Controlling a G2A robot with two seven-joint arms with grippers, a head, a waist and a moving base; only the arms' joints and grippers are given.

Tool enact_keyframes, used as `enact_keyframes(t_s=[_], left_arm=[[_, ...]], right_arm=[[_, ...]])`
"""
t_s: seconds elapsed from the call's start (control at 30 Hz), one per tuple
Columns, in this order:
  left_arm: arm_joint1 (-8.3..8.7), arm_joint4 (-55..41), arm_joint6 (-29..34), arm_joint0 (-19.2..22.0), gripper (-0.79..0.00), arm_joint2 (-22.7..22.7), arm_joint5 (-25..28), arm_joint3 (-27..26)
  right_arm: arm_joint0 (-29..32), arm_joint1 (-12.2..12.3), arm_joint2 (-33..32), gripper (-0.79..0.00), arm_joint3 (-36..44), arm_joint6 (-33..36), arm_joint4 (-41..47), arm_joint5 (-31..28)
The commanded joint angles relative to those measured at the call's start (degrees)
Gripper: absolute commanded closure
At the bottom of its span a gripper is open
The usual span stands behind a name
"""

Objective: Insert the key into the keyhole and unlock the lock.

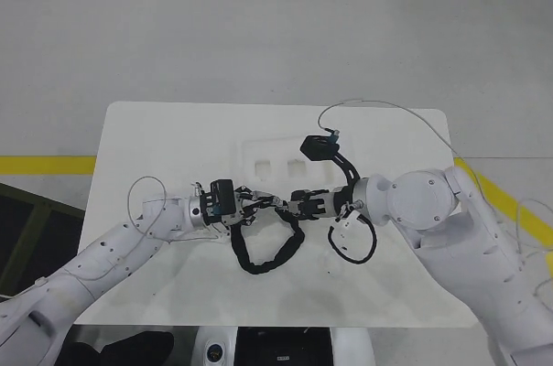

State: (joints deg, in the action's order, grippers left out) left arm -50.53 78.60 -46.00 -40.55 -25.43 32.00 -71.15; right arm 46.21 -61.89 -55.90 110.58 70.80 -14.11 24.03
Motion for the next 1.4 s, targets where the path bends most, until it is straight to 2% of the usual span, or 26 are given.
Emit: enact_keyframes(t_s=[0.0, 0.5, 1.37], left_arm=[[-0.29, 0.3, 0.2, -0.3, 0.0, -0.3, 0.3, 0.3], [-0.7, 0.9, 0.3, -0.7, 0.0, -0.9, 0.3, 0.7], [-0.7, 0.9, 0.3, -0.7, 0.0, -0.9, 0.3, 0.7]], right_arm=[[-0.4, -0.1, 0.4, 0.0, -0.6, -0.5, 0.0, 0.3], [-3.6, -0.9, 3.3, 0.0, -5.2, -1.4, 0.4, 2.1], [-6.6, -1.7, 6.8, 0.0, -7.3, -1.9, -1.2, 4.2]])
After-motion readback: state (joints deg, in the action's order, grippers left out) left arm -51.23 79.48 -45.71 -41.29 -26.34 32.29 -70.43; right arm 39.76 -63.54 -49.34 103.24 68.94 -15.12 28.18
